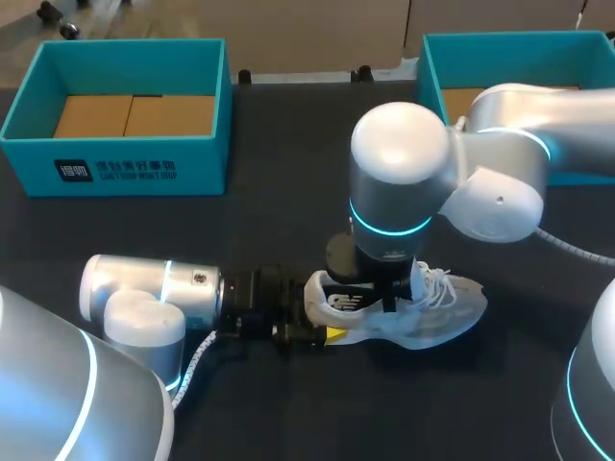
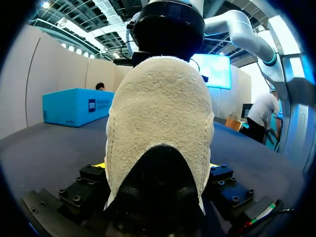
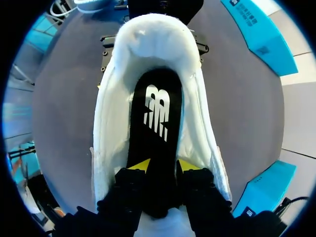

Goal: Take the shoe out of the shoebox, open the shoe tongue, remove and reinsert the insole, then place the shoe into the shoebox

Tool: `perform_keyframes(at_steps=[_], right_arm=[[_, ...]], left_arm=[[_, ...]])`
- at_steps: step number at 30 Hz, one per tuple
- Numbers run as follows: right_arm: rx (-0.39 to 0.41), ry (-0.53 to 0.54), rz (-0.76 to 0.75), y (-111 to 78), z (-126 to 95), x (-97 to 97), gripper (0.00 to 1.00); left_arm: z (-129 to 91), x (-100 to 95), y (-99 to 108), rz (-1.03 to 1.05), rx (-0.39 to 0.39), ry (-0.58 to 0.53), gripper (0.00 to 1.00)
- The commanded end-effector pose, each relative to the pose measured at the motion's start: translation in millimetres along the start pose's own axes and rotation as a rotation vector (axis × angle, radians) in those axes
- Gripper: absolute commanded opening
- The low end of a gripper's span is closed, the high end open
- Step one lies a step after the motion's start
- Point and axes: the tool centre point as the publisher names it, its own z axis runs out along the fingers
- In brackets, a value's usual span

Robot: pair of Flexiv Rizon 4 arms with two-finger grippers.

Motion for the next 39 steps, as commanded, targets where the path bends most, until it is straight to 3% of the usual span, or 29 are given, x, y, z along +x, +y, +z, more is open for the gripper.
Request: perform_keyframes(at_steps=[1,9,19,22,25,28,33,39], right_arm=[[0.012,0.041,-0.008,6.5,16,-11.5,0.33],[-0.001,0.113,0.004,5.4,24,-6.2,0.32],[-0.013,0.196,0.036,4.5,24,24.7,0.29],[-0.017,0.225,0.039,3.1,27,29.1,0.23],[-0.025,0.245,0.040,2.3,30,30.3,0.00],[-0.030,0.250,0.038,2.0,31,30.5,0.00],[-0.046,0.241,0.038,-3.3,21,33.6,0.00],[-0.149,0.176,0.015,-18.8,-4,41.7,0.00]], left_arm=[[0,-0.1,5,0.000,-0.003,-0.001,0.00],[0,-0.1,5,0.000,-0.003,-0.001,0.00],[0,-0.1,5,0.000,-0.003,-0.001,0.00],[0,-0.1,5,0.000,-0.003,-0.001,0.00],[0,-0.1,5,0.000,-0.003,-0.001,0.00],[0,-0.1,5,0.000,-0.003,-0.001,0.00],[0,-0.1,5,0.000,-0.003,-0.001,0.00],[0,-0.1,5,0.000,-0.003,-0.001,0.00]])
